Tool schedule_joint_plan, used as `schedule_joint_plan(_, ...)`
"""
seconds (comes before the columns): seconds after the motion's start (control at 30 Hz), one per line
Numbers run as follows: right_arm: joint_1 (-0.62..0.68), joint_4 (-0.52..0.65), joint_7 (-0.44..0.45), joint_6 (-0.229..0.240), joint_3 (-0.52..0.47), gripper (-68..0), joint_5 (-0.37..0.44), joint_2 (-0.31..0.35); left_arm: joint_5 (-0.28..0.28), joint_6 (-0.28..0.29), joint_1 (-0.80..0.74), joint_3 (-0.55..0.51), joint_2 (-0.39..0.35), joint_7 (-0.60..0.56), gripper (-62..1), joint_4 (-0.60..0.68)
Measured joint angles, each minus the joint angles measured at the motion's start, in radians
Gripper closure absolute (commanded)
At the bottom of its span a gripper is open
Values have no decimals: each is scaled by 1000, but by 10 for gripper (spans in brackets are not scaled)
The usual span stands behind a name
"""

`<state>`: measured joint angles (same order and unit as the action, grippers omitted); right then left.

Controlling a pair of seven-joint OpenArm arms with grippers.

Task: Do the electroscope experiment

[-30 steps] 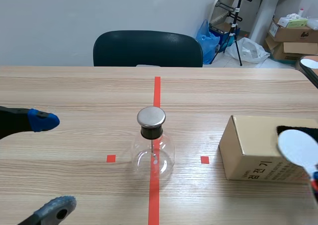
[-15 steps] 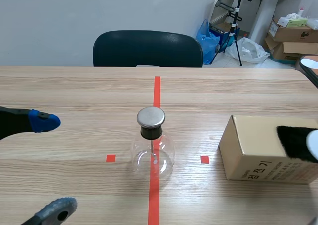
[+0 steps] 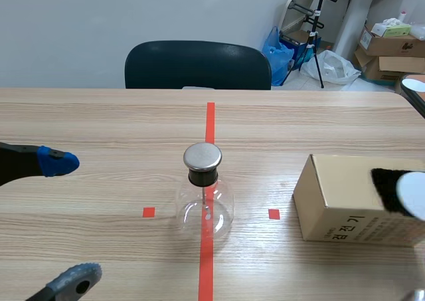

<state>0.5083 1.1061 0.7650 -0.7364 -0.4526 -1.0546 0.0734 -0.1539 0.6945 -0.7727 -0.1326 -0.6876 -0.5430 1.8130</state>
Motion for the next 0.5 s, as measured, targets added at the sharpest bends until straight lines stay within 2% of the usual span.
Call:
schedule_joint_plan(0.03,1,0,65,0,-10,-9,-22,8,0,0,0,0,0,0,-623,0)
schedule_joint_plan(0.1,4,0,249,-1,-17,-9,-40,21,0,0,0,0,0,0,-623,0)
schedule_joint_plan(0.13,5,0,270,-1,-12,-9,-34,17,0,0,0,0,0,0,-623,0)
schedule_joint_plan(0.17,5,0,236,0,-2,-9,-21,8,0,0,0,0,0,0,-623,0)
schedule_joint_plan(0.23,7,0,40,1,8,-9,29,-14,0,0,0,0,0,0,-623,0)
schedule_joint_plan(0.27,8,0,-26,1,6,-9,29,-16,0,0,0,0,0,0,-623,0)
schedule_joint_plan(0.3,10,0,-14,7,-8,-9,16,-12,0,0,0,0,0,0,-623,0)
schedule_joint_plan(0.4,20,0,256,-2,-24,-9,-17,5,0,0,0,0,0,0,-623,0)
schedule_joint_plan(0.43,19,0,286,0,-19,-9,-20,1,0,0,0,0,0,0,-623,0)
schedule_joint_plan(0.47,19,0,252,0,-8,-9,-8,-7,0,0,0,0,0,0,-623,0)
schedule_joint_plan(0.5,19,0,172,2,-3,-9,19,-17,0,0,0,0,0,0,-623,0)
